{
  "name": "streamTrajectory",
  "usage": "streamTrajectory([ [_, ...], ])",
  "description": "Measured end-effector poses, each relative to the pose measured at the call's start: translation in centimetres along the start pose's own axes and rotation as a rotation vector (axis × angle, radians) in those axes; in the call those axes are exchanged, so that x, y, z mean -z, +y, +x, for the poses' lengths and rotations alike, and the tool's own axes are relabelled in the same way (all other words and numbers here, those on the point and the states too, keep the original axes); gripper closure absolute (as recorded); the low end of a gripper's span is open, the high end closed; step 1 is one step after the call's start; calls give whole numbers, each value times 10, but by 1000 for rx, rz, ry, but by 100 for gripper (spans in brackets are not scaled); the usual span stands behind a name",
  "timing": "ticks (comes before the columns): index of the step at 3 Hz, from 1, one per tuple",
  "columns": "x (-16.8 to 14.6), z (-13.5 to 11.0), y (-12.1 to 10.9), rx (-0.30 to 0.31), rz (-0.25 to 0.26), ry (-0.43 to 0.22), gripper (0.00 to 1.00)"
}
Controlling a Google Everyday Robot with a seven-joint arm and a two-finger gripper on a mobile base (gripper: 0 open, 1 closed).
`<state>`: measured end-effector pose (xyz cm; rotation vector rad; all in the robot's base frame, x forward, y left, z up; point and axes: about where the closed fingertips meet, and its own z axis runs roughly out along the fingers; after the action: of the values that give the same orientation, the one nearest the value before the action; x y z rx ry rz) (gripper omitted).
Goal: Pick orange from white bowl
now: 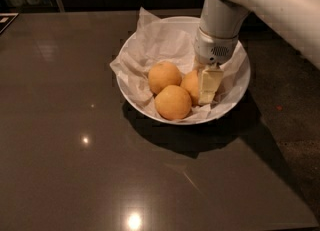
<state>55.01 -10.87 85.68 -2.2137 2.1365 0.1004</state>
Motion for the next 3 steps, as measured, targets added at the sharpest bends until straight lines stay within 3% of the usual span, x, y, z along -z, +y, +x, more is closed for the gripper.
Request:
streamTrajectory([
  [2,0,0,0,0,0,0,89],
  [3,10,-5,1,14,39,-13,100],
])
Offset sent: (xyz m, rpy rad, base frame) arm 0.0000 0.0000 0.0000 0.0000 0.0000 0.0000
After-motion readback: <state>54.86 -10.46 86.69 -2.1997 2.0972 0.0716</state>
